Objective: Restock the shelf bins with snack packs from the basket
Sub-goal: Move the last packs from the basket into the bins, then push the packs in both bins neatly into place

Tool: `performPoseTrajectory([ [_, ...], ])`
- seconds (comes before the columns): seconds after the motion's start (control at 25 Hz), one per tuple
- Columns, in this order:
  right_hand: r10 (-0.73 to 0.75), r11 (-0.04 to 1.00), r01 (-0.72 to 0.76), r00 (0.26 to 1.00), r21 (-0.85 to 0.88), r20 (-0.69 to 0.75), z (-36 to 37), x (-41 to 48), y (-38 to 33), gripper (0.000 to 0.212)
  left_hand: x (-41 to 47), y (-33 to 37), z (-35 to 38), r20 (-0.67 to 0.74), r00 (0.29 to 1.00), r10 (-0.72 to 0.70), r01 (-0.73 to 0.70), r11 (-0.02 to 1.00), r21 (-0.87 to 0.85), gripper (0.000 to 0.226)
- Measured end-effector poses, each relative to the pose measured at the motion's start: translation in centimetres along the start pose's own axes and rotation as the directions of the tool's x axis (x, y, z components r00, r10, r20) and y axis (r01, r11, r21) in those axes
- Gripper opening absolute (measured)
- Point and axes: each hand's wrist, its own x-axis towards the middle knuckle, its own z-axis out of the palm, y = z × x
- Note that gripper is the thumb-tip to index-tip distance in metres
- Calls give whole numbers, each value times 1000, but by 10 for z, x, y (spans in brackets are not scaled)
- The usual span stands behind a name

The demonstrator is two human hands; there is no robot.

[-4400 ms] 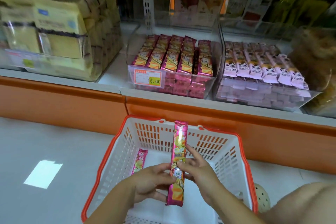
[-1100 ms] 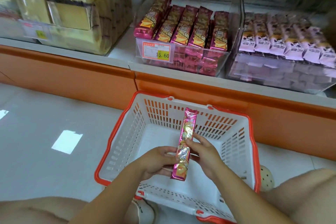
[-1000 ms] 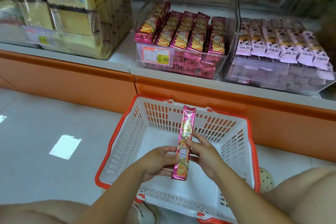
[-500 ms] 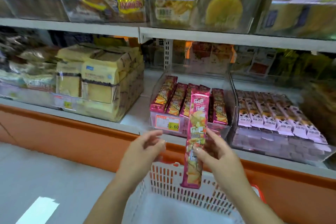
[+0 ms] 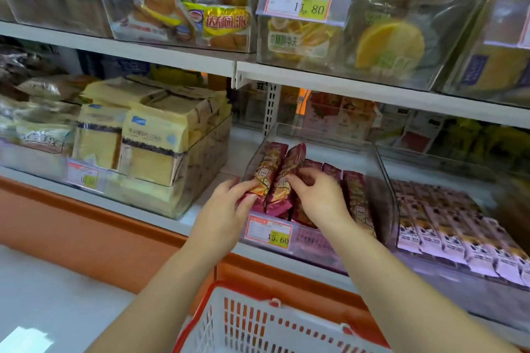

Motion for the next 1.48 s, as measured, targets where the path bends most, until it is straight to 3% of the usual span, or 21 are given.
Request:
performPoseTrajectory([
  [0.12, -195, 977, 188, 979, -104, -61, 2, -21, 11, 36, -2, -3, 5, -33, 999, 40, -42, 997, -60, 36],
  [0.24, -317, 916, 312, 948, -252, 22, 5, -34, 13, 36, -3, -4, 4, -48, 998, 47, -51, 995, -90, 36],
  [0.4, -300, 913, 300, 953, -276, 46, 3, -41, 5, 44, -5, -1, 3, -59, 997, 40, -47, 990, -136, 35],
  [0.56, -304, 843, 288, 952, -455, 39, 0, -43, 4, 48, -7, -1, 4, -47, 999, 16, -23, 989, -145, 36],
  [0.64, -252, 862, 231, 968, -452, 12, -4, -42, 10, 47, -8, -1, 4, -41, 999, 11, -17, 988, -150, 36],
  [0.88, -203, 863, 244, 969, -442, 138, 1, -40, 12, 49, -3, -3, 5, -22, 1000, 4, -6, 994, -105, 36],
  [1.0, -269, 829, 293, 956, -476, 118, -4, -54, 17, 54, -7, 2, 4, -82, 997, 2, -3, 1000, -5, 37],
  [1.12, -232, 771, 251, 967, -585, 109, -12, -73, 29, 60, -19, 16, 4, -233, 941, 245, -175, 943, 284, 40],
  [1.24, -220, 647, 282, 959, -708, 180, -15, -86, 35, 72, -31, 20, 15, -56, 928, 369, -312, 850, 425, 46],
  [1.32, -209, 634, 296, 955, -714, 210, -15, -85, 35, 72, -34, 18, 22, 23, 948, 317, -288, 827, 483, 50],
  [1.48, -217, 630, 326, 945, -705, 243, -16, -81, 33, 70, -32, 21, 19, 41, 966, 257, -244, 842, 481, 57],
])
